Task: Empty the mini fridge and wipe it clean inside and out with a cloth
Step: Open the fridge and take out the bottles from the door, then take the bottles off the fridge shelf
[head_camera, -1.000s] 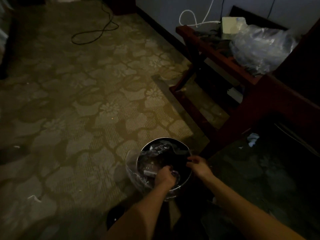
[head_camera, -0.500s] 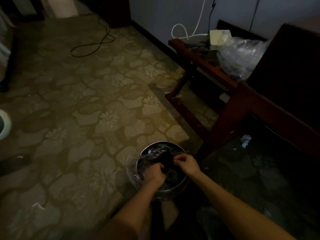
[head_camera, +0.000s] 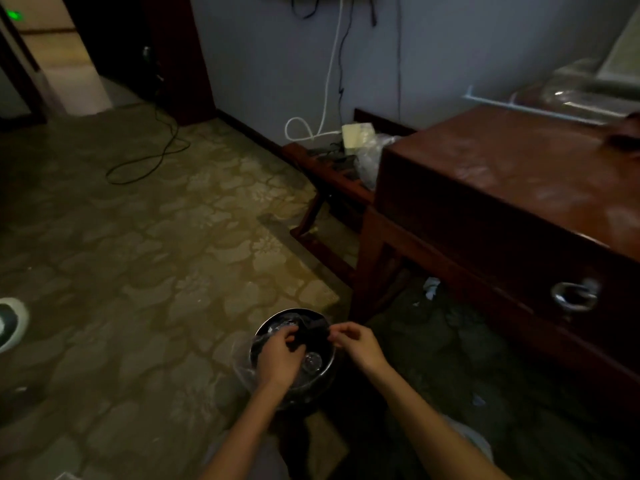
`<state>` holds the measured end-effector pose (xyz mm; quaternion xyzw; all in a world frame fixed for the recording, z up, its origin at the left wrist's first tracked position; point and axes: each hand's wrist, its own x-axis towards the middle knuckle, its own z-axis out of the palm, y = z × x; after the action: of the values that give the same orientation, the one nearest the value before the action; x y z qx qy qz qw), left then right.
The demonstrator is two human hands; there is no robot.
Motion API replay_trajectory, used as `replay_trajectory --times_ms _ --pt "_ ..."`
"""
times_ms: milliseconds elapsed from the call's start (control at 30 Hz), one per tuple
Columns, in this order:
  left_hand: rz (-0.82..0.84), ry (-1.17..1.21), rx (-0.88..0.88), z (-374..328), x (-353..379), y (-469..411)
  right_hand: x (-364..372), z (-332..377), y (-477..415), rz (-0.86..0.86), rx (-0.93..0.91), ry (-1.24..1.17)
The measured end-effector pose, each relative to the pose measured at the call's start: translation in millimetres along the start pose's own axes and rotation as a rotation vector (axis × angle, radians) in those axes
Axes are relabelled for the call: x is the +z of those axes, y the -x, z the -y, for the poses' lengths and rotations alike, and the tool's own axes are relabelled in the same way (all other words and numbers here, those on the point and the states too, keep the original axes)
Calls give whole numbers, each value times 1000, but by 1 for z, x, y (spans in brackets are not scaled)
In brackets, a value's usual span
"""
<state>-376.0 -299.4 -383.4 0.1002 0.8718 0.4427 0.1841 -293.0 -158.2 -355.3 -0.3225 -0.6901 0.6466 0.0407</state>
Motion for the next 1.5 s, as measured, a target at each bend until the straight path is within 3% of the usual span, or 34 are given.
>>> replay_trajectory --times_ms 433,967,1500 --pt "95 -206 292 -126 -23 124 -86 53 133 -138 -96 -144" --pt "128 -123 536 -201 -15 237 -167 84 264 -295 -408 -156" --pt "213 -12 747 -276 -11 276 -237 135 338 -554 -550 -37"
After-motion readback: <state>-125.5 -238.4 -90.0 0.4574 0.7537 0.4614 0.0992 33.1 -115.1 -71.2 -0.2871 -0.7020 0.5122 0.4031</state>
